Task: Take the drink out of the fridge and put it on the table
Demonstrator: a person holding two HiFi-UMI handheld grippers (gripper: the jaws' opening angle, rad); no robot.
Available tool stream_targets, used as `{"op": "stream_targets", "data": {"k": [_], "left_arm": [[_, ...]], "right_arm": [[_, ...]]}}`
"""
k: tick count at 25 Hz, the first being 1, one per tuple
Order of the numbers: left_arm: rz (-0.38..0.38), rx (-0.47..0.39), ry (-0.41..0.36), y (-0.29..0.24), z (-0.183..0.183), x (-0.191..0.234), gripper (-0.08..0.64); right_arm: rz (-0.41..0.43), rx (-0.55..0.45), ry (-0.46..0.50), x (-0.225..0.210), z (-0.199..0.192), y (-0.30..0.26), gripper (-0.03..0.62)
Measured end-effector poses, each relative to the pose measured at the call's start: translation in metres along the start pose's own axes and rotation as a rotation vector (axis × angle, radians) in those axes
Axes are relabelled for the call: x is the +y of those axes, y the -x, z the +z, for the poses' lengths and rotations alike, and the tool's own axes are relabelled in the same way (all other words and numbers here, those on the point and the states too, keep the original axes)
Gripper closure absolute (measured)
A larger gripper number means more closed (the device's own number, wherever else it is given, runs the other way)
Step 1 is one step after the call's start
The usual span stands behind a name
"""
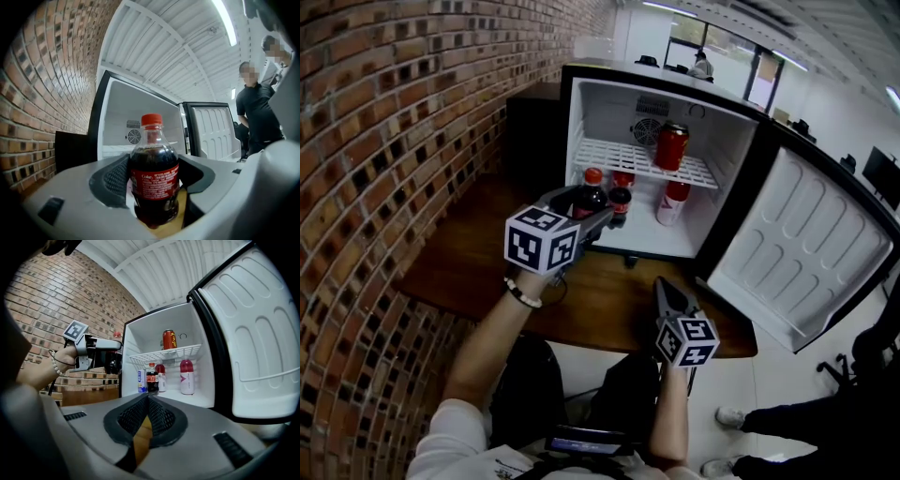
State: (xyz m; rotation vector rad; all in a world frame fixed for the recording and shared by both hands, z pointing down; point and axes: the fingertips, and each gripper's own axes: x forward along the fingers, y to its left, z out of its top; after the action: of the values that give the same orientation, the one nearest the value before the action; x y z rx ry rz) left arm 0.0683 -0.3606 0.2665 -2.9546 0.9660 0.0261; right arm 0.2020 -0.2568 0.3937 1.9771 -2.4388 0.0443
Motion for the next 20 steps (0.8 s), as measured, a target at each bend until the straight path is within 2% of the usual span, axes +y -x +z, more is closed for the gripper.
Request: {"op": "stream_targets", "data": {"k": [6,11,20], "left_arm": [[0.023,0.017,0.015,0.008,-0.030,0.006,0.252],[0.052,0.026,-0.003,0.017,-0.051,0.015,0.252],[0.127,0.039,0.014,0.030,-0.081,0.050,0.252]], "right_arm": [[0.011,0.005,0.004,0.004,-0.002,-0.006,0.589],[0.016,0.009,-0.002,0.007,-0.004,-0.008,0.589],[0.027,0.025,0.004,0.011,-0.009,-0.013,0.588]]}}
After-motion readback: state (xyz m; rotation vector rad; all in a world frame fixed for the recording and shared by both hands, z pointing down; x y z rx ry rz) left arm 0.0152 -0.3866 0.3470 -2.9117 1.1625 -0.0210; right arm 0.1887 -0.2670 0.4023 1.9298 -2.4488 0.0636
